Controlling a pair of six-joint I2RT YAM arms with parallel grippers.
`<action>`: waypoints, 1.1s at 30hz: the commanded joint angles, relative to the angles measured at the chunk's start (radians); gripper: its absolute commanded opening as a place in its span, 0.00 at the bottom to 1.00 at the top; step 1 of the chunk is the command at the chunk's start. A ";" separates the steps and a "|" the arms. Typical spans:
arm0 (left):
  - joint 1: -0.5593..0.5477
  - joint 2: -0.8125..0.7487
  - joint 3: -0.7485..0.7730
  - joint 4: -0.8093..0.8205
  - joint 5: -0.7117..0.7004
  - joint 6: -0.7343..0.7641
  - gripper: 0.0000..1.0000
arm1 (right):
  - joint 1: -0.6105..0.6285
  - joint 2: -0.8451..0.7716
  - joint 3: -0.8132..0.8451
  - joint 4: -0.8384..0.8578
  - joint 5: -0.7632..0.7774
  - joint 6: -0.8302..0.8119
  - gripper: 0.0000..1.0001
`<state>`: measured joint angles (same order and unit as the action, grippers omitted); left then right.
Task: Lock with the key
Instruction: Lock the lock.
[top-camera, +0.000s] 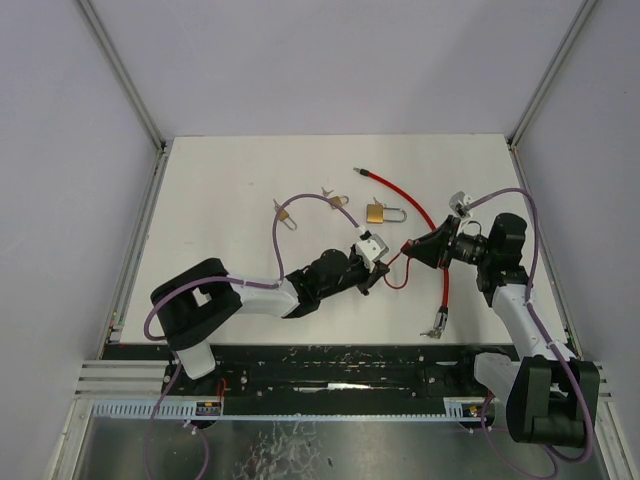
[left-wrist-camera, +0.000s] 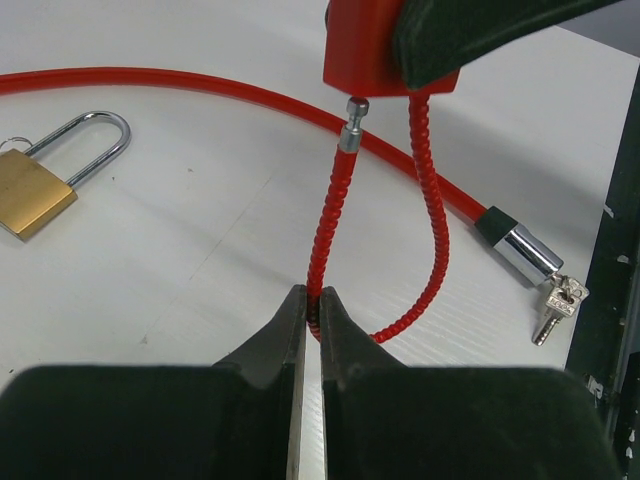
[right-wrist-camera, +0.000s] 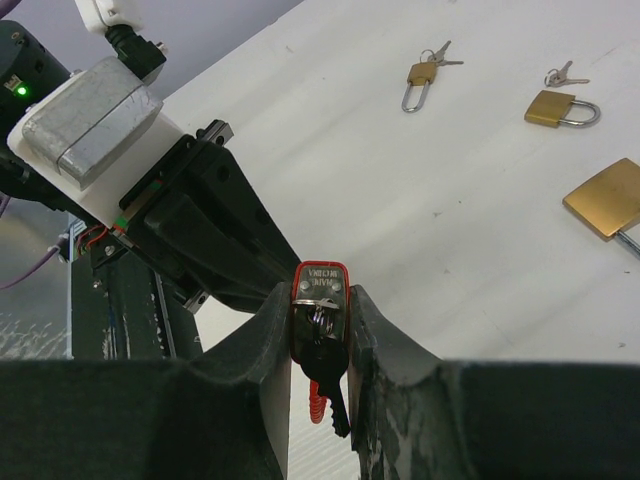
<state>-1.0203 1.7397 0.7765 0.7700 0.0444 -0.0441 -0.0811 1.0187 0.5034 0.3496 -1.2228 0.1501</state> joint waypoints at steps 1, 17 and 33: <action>-0.018 0.011 0.040 0.040 0.038 0.022 0.00 | 0.024 0.015 0.023 -0.010 -0.029 -0.052 0.00; -0.017 0.011 0.036 0.054 0.076 0.018 0.00 | 0.065 0.029 0.030 -0.112 0.026 -0.183 0.00; 0.112 -0.055 -0.145 0.413 0.291 -0.180 0.00 | 0.127 0.116 0.044 -0.262 0.111 -0.386 0.00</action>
<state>-0.9653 1.7432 0.6712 0.8413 0.1944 -0.0914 0.0284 1.1088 0.5060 0.1459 -1.1645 -0.1398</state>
